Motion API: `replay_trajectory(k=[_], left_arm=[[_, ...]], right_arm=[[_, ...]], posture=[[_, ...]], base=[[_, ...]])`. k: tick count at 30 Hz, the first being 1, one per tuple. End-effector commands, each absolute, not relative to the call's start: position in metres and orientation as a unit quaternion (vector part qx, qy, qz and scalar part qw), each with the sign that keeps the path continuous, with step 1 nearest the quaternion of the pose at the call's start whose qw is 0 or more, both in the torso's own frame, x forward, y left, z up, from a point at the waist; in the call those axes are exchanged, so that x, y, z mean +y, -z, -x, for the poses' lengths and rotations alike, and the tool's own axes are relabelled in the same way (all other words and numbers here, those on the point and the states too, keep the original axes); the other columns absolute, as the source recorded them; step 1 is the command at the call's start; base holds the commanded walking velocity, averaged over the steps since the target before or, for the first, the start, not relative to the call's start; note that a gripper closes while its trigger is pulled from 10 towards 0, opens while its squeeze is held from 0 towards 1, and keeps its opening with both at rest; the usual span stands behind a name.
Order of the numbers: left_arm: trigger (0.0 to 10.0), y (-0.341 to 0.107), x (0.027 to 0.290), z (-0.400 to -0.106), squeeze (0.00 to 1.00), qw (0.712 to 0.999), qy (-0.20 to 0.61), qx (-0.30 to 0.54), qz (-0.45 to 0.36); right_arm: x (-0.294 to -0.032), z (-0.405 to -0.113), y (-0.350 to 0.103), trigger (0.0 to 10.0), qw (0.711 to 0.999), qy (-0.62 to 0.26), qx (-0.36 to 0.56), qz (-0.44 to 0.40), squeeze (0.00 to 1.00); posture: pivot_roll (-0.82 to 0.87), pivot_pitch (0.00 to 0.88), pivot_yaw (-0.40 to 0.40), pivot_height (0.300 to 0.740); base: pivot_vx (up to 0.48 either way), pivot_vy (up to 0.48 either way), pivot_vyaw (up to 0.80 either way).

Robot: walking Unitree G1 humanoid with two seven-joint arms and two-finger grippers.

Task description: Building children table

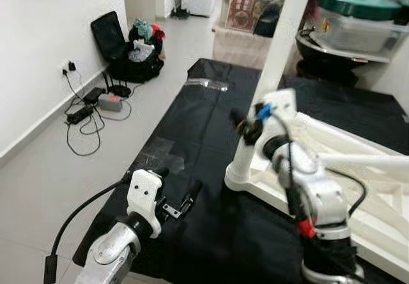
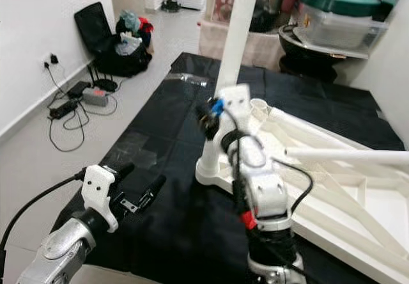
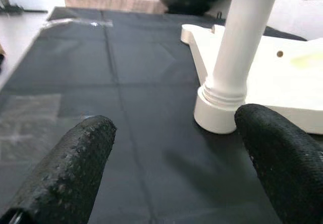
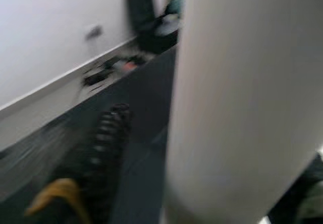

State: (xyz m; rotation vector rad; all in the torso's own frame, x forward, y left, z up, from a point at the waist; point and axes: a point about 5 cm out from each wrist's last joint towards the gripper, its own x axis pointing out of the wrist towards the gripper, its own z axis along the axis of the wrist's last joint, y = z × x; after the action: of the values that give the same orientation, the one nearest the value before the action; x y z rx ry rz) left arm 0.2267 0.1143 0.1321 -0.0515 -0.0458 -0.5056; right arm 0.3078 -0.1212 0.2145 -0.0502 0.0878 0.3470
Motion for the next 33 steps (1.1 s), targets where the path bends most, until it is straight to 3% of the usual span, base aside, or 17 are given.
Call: replay_trajectory(k=[1, 2, 5, 6, 7, 8, 13, 23, 24, 26, 27, 28, 29, 30, 31, 32, 33], left_arm=[[10.0, -0.132, 0.113, -0.223, 0.0, 0.966, 0.256, -0.026, 0.027], [10.0, -0.132, 0.113, -0.223, 0.0, 0.966, 0.256, -0.026, 0.027], [10.0, -0.139, 0.111, -0.212, 0.0, 0.963, 0.264, -0.032, 0.033], [10.0, -0.139, 0.111, -0.212, 0.0, 0.963, 0.264, -0.032, 0.033], [10.0, -0.141, 0.11, -0.208, 0.0, 0.962, 0.267, -0.033, 0.036], [10.0, -0.141, 0.11, -0.208, 0.0, 0.962, 0.267, -0.033, 0.036], [10.0, -0.148, 0.103, -0.193, 0.0, 0.959, 0.278, -0.035, 0.042], [10.0, -0.15, 0.102, -0.19, 0.0, 0.959, 0.279, -0.036, 0.043], [10.0, -0.152, 0.101, -0.185, 0.0, 0.958, 0.28, -0.036, 0.044], [10.0, -0.152, 0.101, -0.185, 0.0, 0.958, 0.28, -0.036, 0.044], [10.0, -0.16, 0.099, -0.173, 0.0, 0.957, 0.284, -0.035, 0.046], [10.0, -0.16, 0.099, -0.173, 0.0, 0.957, 0.284, -0.035, 0.046], [10.0, -0.166, 0.097, -0.163, 0.0, 0.956, 0.287, -0.034, 0.048], [10.0, -0.166, 0.097, -0.163, 0.0, 0.956, 0.287, -0.034, 0.048], [10.0, -0.172, 0.096, -0.154, 0.0, 0.955, 0.289, -0.031, 0.05], [10.0, -0.176, 0.096, -0.149, 0.0, 0.955, 0.29, -0.029, 0.05], [10.0, -0.177, 0.096, -0.146, 0.0, 0.955, 0.29, -0.026, 0.05]], right_arm=[[-0.118, -0.304, -0.225, 10.0, 0.971, -0.236, 0.021, 0.01, 1.0], [-0.118, -0.304, -0.225, 10.0, 0.971, -0.236, 0.021, 0.01, 1.0], [-0.128, -0.295, -0.267, 10.0, 0.912, -0.4, -0.083, 0.032, 1.0], [-0.128, -0.295, -0.267, 10.0, 0.912, -0.4, -0.083, 0.032, 1.0], [-0.133, -0.291, -0.274, 10.0, 0.884, -0.456, -0.092, 0.057, 1.0], [-0.133, -0.291, -0.274, 10.0, 0.884, -0.456, -0.092, 0.057, 1.0], [-0.157, -0.289, -0.283, 10.0, 0.81, -0.575, -0.061, 0.093, 1.0], [-0.16, -0.287, -0.284, 10.0, 0.796, -0.595, -0.055, 0.093, 1.0], [-0.16, -0.287, -0.286, 10.0, 0.765, -0.635, -0.045, 0.101, 1.0], [-0.16, -0.287, -0.286, 10.0, 0.765, -0.635, -0.045, 0.101, 1.0], [-0.147, -0.298, -0.299, 10.0, 0.711, -0.694, -0.069, 0.088, 0.0], [-0.147, -0.298, -0.299, 10.0, 0.711, -0.694, -0.069, 0.088, 0.0], [-0.133, -0.306, -0.311, 10.0, 0.667, -0.735, -0.096, 0.08, 0.0], [-0.133, -0.306, -0.311, 10.0, 0.667, -0.735, -0.096, 0.08, 0.0], [-0.118, -0.311, -0.322, 10.0, 0.619, -0.773, -0.123, 0.064, 0.0], [-0.107, -0.312, -0.33, 6.8, 0.583, -0.798, -0.145, 0.041, 0.0], [-0.101, -0.31, -0.334, 5.1, 0.559, -0.814, -0.158, 0.018, 0.0]], posture=[[-0.03, 0.075, -0.077, 0.74], [-0.03, 0.075, -0.077, 0.74], [-0.03, 0.123, -0.071, 0.74], [-0.03, 0.123, -0.071, 0.74], [-0.03, 0.143, -0.07, 0.74], [-0.03, 0.143, -0.07, 0.74], [0.01, 0.188, -0.074, 0.74], [0.02, 0.199, -0.074, 0.74], [0.03, 0.23, -0.07, 0.74], [0.03, 0.23, -0.07, 0.74], [0.12, 0.334, -0.066, 0.74], [0.12, 0.334, -0.066, 0.74], [0.14, 0.353, -0.064, 0.74], [0.14, 0.353, -0.064, 0.74], [0.17, 0.375, -0.062, 0.74], [0.19, 0.387, -0.059, 0.74], [0.2, 0.397, -0.057, 0.74]], base=[[0.0, 0.0, 0.0], [0.0, 0.0, 0.0], [0.0, 0.0, 0.0], [0.0, 0.0, 0.0], [0.0, 0.0, 0.0], [0.0, 0.0, 0.0], [0.0, 0.0, 0.0], [0.0, 0.0, 0.0], [0.0, 0.0, 0.0], [0.0, 0.0, 0.0], [0.0, 0.0, 0.0], [0.0, 0.0, 0.0], [0.0, 0.0, 0.0], [0.0, 0.0, 0.0], [0.0, 0.0, 0.0], [0.0, 0.0, 0.0], [0.0, 0.0, 0.0]])
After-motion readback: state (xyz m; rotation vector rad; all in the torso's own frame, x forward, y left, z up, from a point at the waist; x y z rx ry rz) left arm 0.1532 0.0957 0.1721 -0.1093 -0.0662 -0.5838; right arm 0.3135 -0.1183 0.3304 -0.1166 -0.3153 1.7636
